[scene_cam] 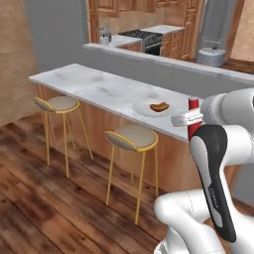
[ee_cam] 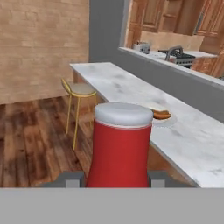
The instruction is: Move the hot dog bun to the plate on the dining table and place the condiment next to that plate. Then navigate to the fridge and take the sausage and place it on the plate as well.
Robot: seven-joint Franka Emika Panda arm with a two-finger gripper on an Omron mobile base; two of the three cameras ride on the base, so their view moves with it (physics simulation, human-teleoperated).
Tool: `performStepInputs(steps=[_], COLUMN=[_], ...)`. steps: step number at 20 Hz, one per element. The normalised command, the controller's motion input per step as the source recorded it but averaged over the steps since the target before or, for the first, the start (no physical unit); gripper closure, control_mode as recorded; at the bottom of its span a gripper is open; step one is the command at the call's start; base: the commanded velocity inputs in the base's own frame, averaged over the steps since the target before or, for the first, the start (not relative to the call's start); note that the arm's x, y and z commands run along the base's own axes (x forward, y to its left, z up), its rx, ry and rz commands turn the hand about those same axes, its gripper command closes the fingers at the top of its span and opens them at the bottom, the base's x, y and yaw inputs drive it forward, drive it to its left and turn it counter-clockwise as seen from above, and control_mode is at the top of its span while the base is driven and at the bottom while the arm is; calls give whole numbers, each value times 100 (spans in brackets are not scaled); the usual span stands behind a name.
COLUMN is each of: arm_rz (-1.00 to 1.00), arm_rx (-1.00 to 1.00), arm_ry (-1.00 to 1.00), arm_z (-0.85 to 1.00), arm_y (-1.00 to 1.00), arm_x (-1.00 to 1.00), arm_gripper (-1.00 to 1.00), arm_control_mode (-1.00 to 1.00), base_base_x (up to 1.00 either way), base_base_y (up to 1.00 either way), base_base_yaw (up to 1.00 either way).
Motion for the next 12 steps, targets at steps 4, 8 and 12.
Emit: performStepInputs(steps=[4,8,12], arm_rz=[0,0,0], arm_rx=[0,0,0], arm_ry=[0,0,0], arm_z=[0,0,0], arm_y=[0,0,0], arm_x=[0,0,0], arm_gripper=[100,100,100], arm_control_mode=[100,100,100], base_base_x=[44,26,19], base_base_y=[88,85,86], base_base_yaw=[-62,-61,-58])
